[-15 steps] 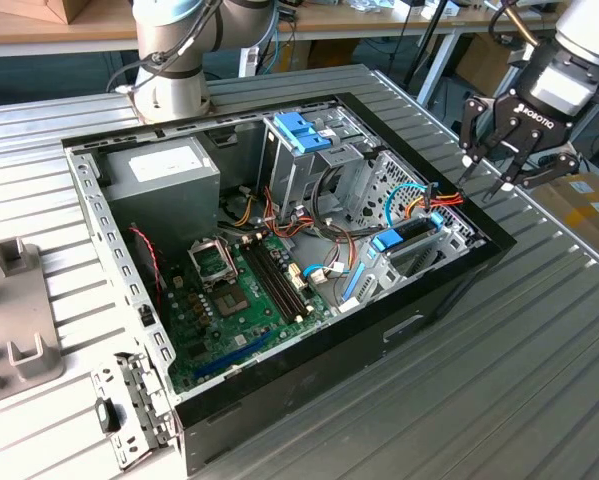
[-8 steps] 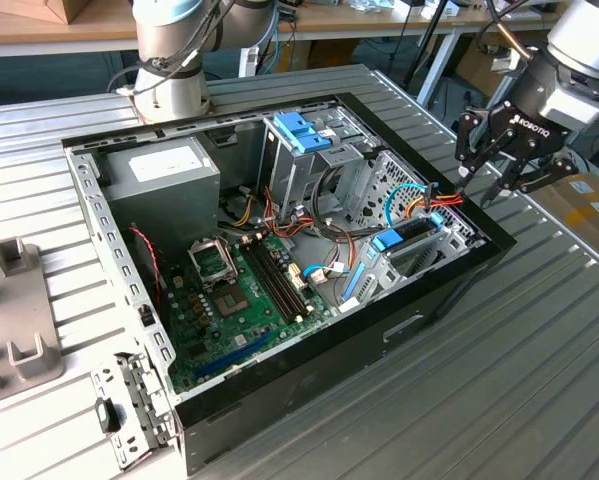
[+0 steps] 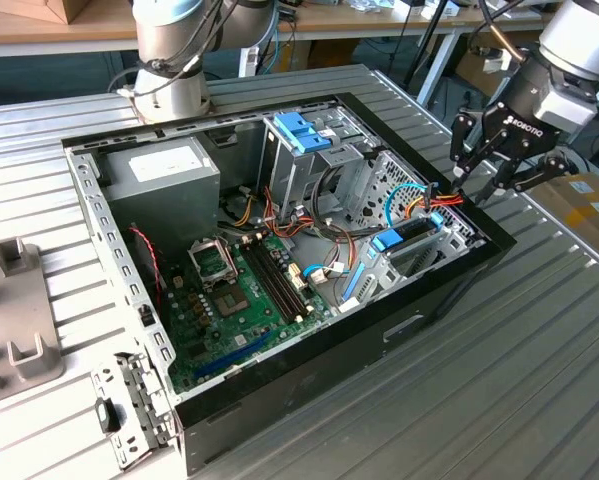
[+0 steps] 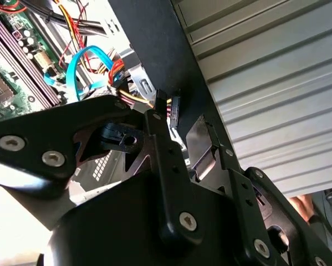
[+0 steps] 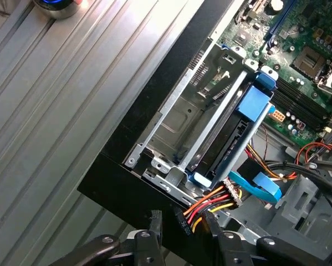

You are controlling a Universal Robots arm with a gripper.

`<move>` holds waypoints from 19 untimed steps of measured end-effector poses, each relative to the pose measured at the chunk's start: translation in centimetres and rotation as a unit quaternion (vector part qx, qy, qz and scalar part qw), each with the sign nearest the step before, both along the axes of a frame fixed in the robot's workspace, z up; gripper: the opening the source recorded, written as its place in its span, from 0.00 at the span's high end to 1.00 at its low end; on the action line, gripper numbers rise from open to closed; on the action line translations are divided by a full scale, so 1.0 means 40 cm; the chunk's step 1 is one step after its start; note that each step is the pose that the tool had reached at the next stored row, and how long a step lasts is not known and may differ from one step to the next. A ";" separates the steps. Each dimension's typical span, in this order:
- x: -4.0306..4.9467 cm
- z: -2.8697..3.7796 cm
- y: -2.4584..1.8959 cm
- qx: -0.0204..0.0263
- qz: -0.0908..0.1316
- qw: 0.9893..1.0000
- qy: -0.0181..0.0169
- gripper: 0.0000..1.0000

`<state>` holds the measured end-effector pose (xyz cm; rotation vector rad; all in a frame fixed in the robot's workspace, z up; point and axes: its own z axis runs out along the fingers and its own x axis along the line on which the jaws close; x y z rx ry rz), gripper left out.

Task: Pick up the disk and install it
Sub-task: 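Insert the first disk wire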

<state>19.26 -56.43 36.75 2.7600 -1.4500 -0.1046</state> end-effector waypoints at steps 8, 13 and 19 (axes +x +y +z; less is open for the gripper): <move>0.000 -0.003 0.000 0.000 0.002 1.000 0.000 0.60; 0.000 -0.003 0.000 0.000 0.002 1.000 0.000 0.83; 0.000 -0.003 0.000 0.000 0.002 1.000 0.000 0.83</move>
